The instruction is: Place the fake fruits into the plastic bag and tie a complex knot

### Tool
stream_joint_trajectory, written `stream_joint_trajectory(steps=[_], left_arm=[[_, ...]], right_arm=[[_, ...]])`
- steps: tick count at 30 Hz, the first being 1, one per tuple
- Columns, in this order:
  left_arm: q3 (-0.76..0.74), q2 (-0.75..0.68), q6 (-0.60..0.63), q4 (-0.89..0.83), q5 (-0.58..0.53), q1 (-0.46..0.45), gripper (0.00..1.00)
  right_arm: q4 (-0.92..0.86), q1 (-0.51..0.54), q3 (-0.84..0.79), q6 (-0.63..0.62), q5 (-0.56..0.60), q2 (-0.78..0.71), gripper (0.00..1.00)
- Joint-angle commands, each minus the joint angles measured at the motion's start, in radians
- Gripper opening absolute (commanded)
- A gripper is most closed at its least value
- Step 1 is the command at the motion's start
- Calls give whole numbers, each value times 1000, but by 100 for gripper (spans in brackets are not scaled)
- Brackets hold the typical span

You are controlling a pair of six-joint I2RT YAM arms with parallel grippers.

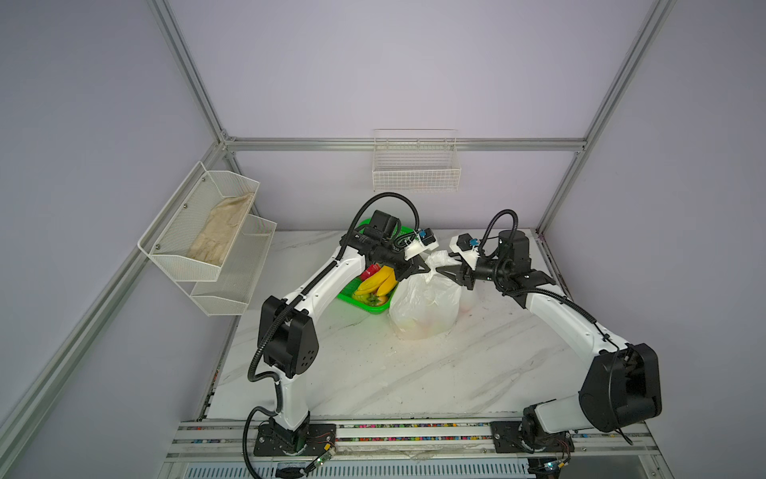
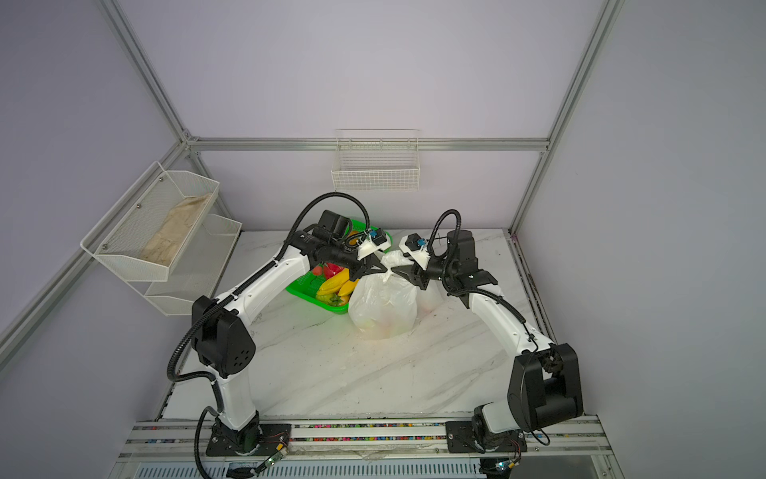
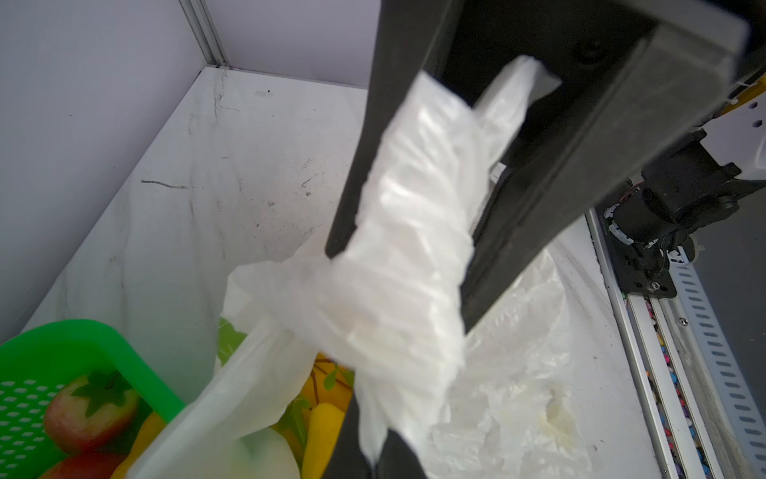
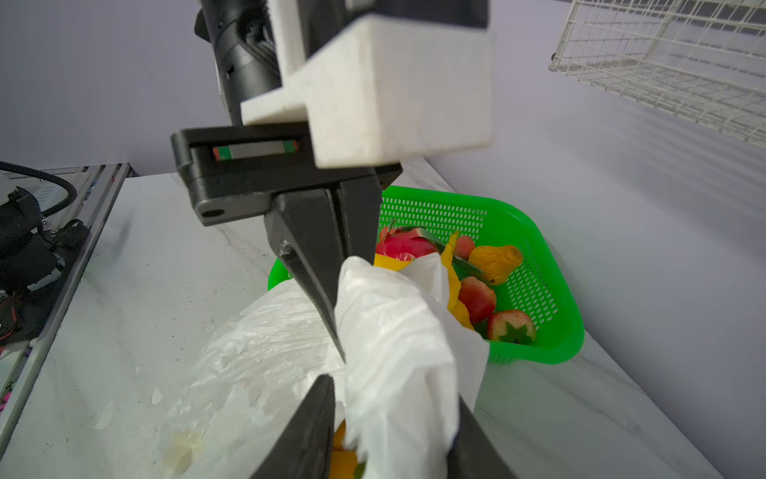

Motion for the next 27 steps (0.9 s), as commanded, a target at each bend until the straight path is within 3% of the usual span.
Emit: stream_joint_trajectory(steps=[1, 6, 13, 20, 25, 27], left_arm=[[68, -14, -10, 33, 24, 0, 0], [69, -15, -9, 32, 21, 1, 0], [50, -29, -12, 30, -7, 3, 0], [-4, -38, -9, -2, 22, 15, 31], [11, -24, 18, -53, 30, 24, 33], [18, -21, 37, -79, 29, 32, 28]], right_arm=[[-30, 9, 40, -53, -1, 25, 39], [-45, 35, 63, -62, 17, 58, 33], [-64, 35, 74, -74, 59, 56, 0], [-61, 35, 73, -72, 68, 19, 0], [-73, 35, 77, -73, 78, 5, 0], [-104, 35, 90, -89, 111, -1, 0]])
